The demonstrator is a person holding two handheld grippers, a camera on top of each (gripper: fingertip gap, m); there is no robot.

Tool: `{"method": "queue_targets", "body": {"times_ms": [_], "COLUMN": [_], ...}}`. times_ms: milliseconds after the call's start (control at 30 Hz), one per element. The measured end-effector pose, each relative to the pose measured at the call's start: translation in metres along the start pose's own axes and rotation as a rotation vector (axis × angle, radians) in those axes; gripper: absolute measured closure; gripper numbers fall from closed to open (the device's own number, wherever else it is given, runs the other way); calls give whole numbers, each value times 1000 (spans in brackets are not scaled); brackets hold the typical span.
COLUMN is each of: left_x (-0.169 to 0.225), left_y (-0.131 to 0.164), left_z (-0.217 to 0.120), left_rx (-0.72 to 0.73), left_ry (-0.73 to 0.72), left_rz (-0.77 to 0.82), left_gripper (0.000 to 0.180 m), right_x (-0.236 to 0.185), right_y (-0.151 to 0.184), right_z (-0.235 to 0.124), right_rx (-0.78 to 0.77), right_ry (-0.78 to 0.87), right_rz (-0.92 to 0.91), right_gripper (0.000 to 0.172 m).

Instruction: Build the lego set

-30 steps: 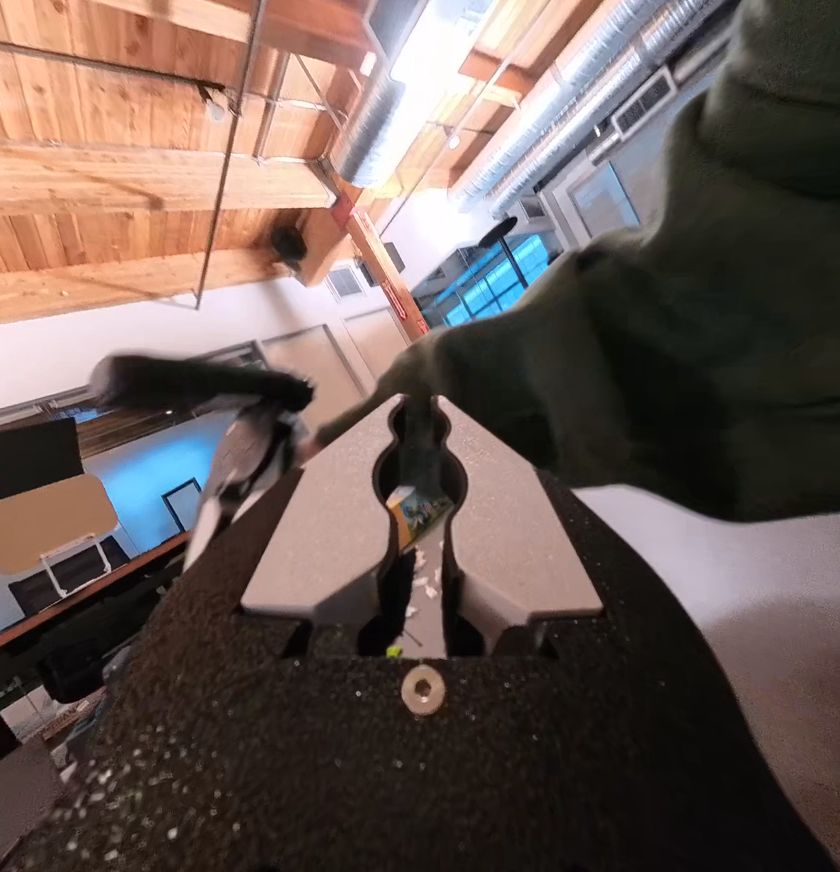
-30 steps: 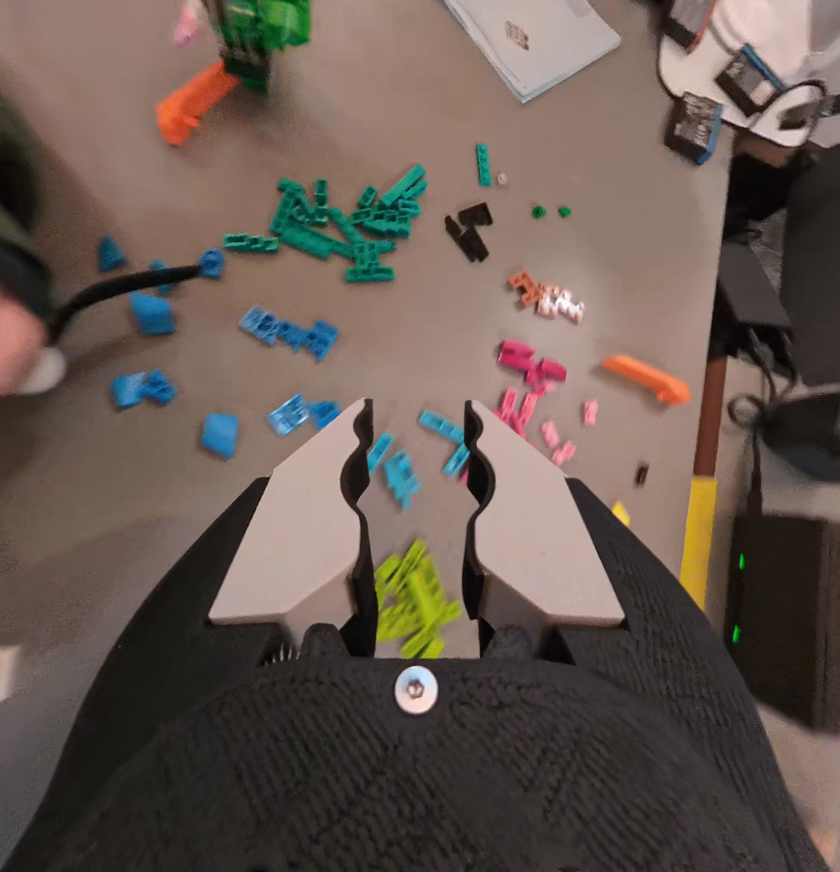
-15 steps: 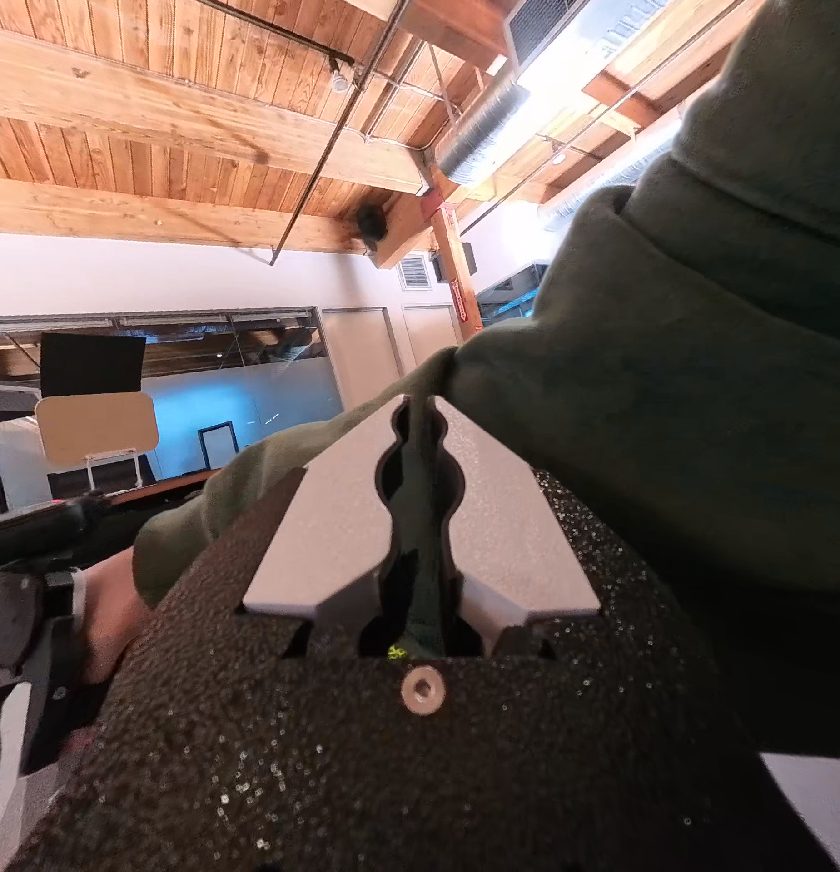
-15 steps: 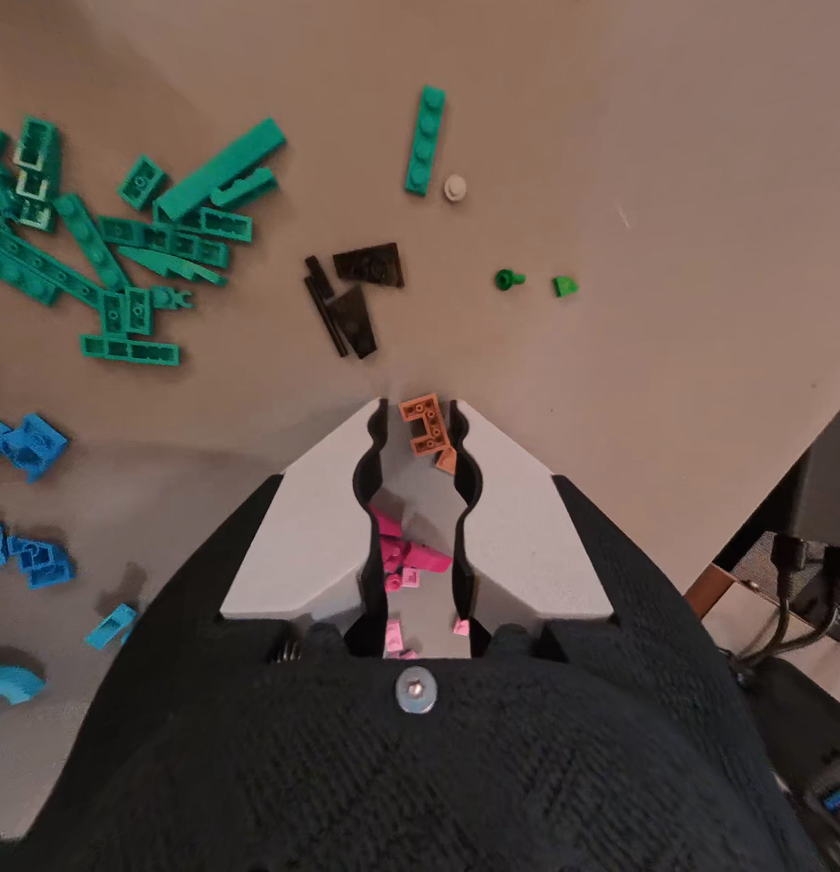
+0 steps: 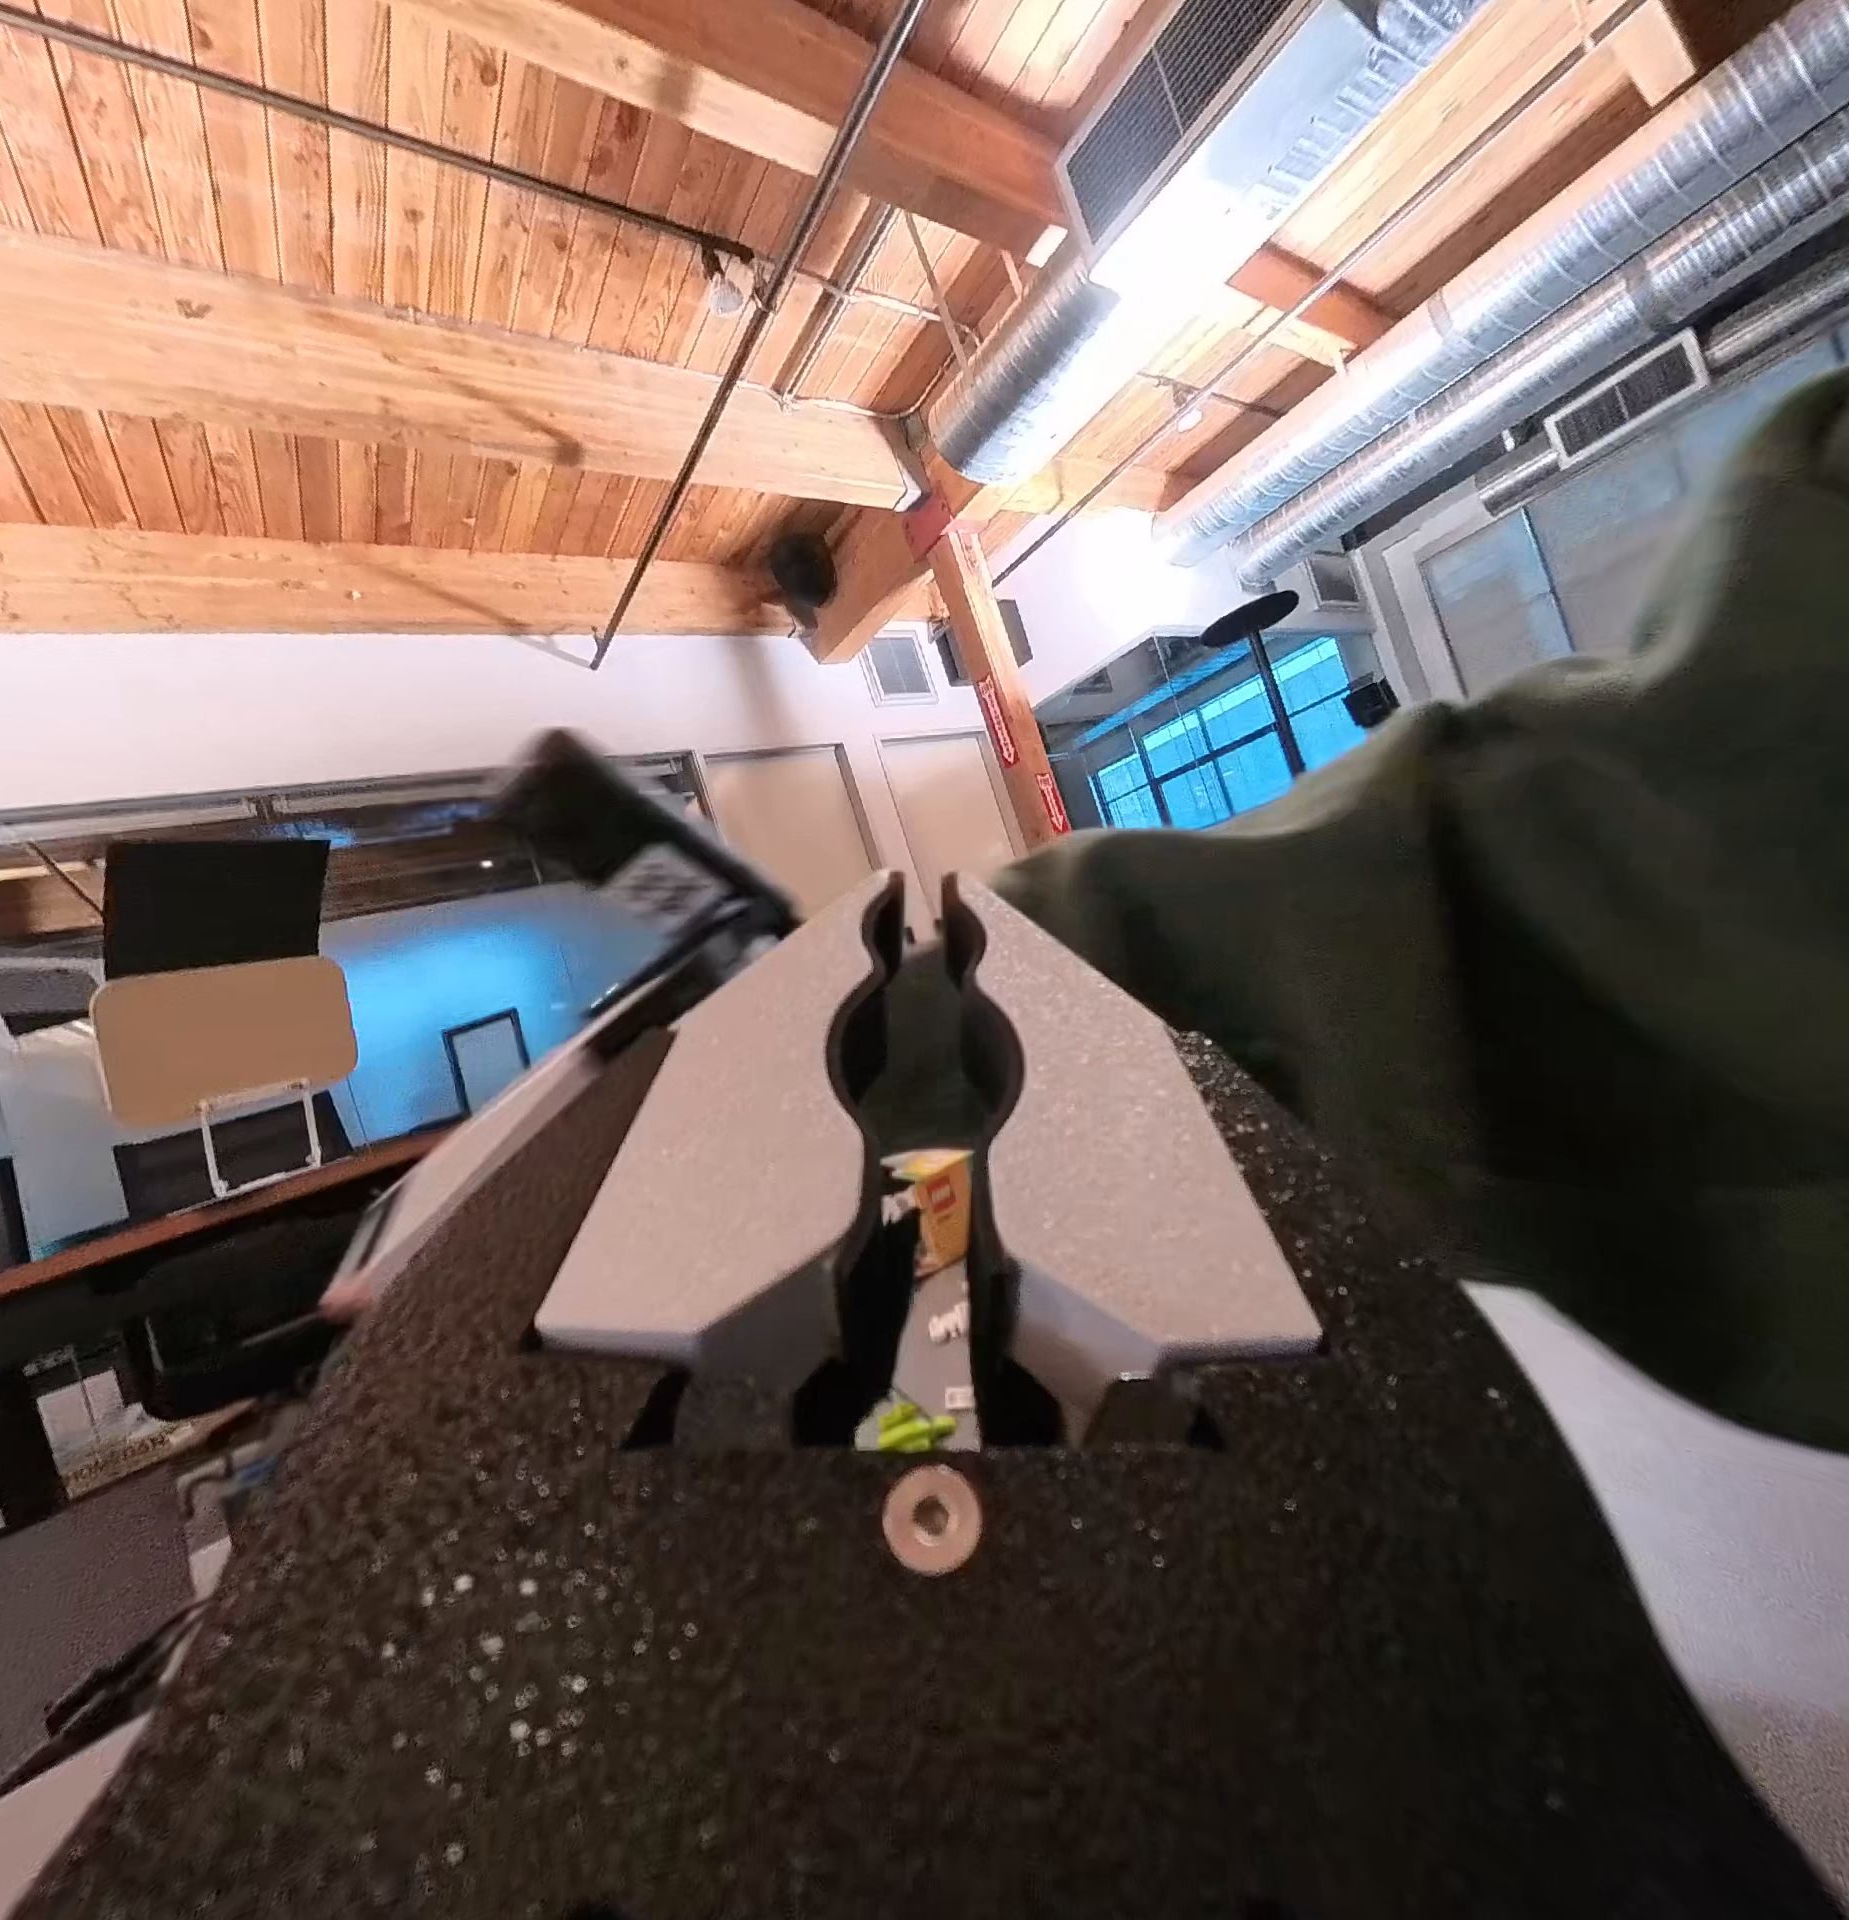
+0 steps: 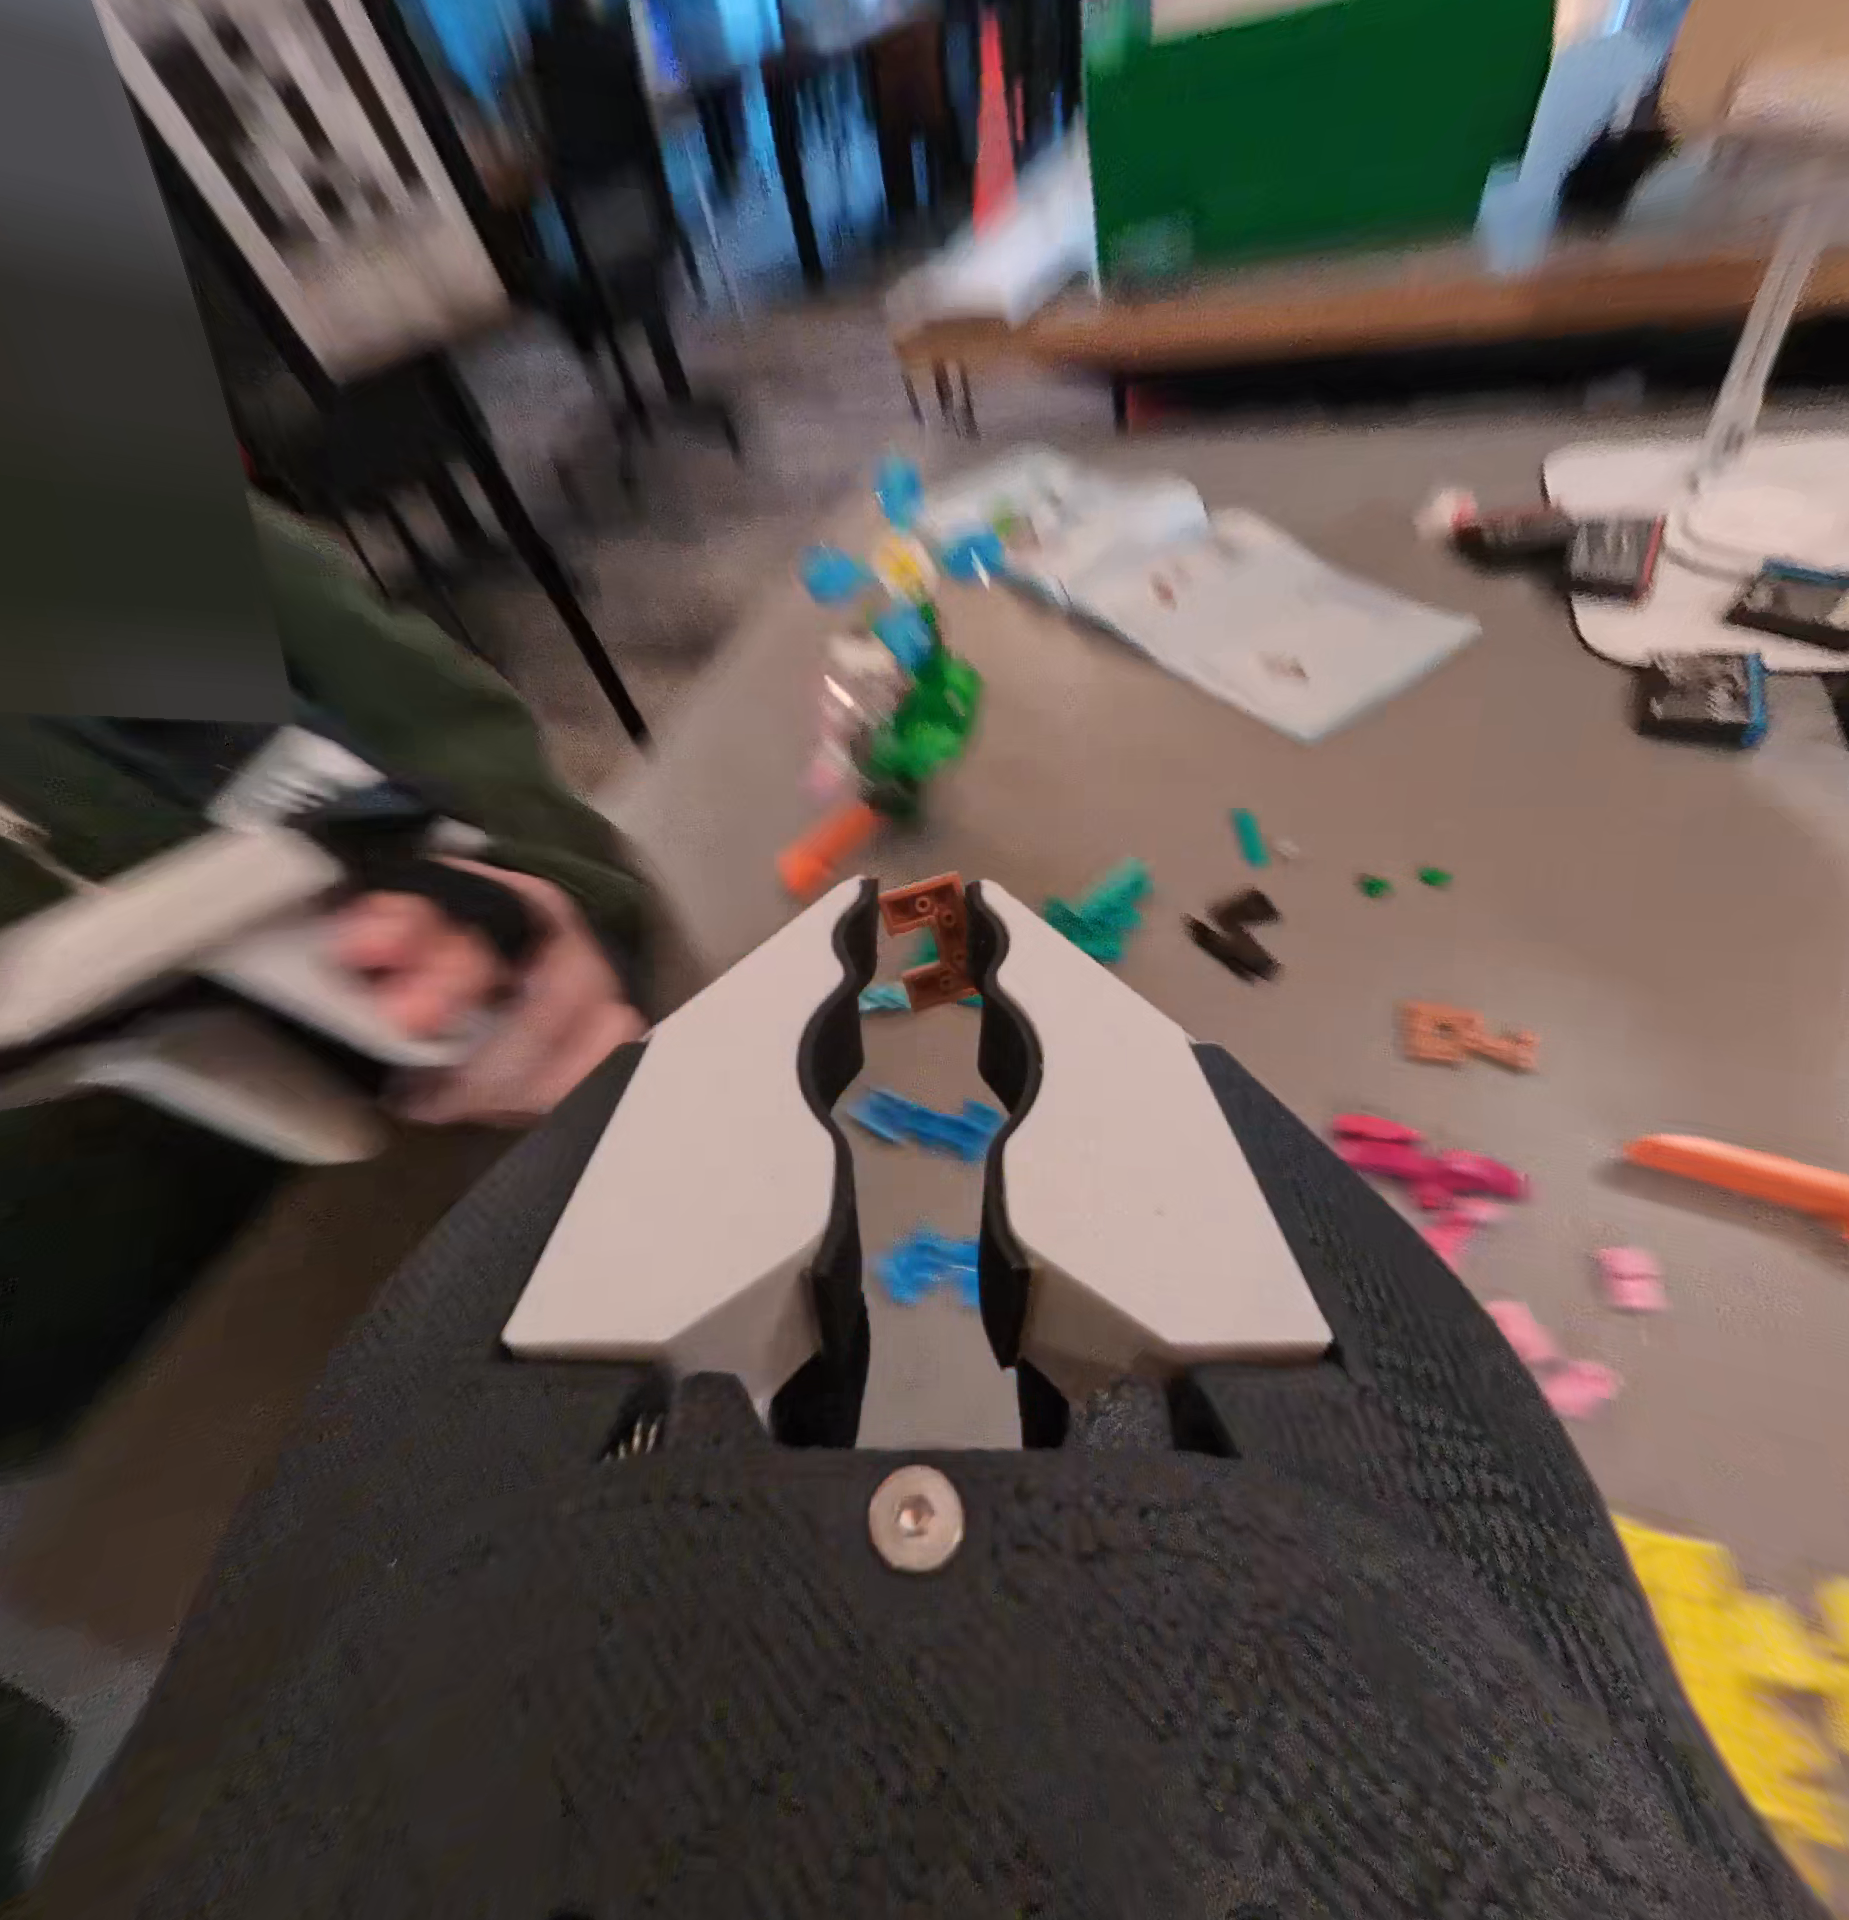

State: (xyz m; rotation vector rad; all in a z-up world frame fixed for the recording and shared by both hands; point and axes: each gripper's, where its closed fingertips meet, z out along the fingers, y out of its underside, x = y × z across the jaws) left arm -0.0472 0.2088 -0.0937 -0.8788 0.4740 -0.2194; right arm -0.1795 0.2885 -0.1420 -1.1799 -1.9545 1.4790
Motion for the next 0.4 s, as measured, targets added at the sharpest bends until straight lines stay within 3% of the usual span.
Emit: {"method": "queue_targets", "body": {"times_ms": [33,167,233,300,333,400], "left_x": [1,11,29,61,72,92], "left_y": [-4,-24,-28,-22,-12,-5], "left_z": [0,1,9,21,26,29], "left_rx": [11,49,16,-127,-222,-315], "left_ry": [1,24,104,245,259,294], "left_rz": [5,-30,-141,-359,-427,-518], "left_gripper": [174,157,140,105,96,101], "right_x": [-24,-116,-155,-185,-198,-218], "right_y": [-9,-16,-11,-1,5,13], "right_z": [-21,-87,-106,-115,-118,-122], "right_rx": [123,482,587,633,645,679], "right_ry": [-24,-37,-18,22,39,56], "right_rz": [49,111,114,99,92,88], "right_gripper": [155,155,155,155,156,155]}}
